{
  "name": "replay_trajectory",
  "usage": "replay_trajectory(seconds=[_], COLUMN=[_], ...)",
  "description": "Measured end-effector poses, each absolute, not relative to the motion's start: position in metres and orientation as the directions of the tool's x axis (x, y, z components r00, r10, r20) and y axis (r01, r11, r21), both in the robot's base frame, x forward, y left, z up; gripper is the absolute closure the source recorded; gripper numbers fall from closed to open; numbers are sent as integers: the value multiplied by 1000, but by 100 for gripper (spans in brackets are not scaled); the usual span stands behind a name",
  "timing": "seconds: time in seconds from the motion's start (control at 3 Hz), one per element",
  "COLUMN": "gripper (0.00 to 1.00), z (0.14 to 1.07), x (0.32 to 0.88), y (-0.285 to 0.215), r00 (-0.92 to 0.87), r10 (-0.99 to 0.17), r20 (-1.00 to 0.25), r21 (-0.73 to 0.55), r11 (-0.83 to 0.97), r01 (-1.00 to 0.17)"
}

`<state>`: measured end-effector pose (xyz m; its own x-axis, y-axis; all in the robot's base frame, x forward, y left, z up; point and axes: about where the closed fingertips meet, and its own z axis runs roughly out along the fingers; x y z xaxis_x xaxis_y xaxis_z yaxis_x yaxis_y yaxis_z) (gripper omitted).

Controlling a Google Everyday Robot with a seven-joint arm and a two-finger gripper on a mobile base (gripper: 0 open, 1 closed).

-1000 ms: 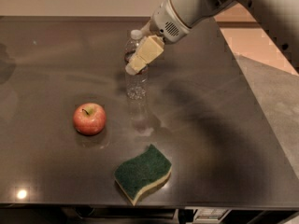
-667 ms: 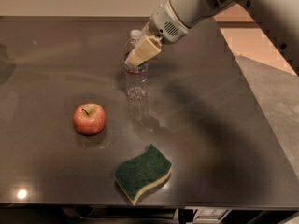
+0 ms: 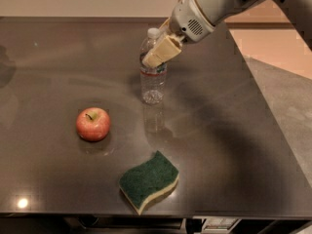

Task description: Move water bottle near sponge

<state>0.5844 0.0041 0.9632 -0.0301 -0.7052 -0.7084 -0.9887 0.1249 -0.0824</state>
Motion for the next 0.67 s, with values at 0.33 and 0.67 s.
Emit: replay_trajectory(seconds=[0.33, 0.67], gripper=[100, 100], z=[971, 972], x=[563, 536], y=[-19, -38], r00=[-15, -3], r10=[-717, -727], r20=[-697, -686], r21=[-90, -92], r11=[108, 91], r01=[-990, -992])
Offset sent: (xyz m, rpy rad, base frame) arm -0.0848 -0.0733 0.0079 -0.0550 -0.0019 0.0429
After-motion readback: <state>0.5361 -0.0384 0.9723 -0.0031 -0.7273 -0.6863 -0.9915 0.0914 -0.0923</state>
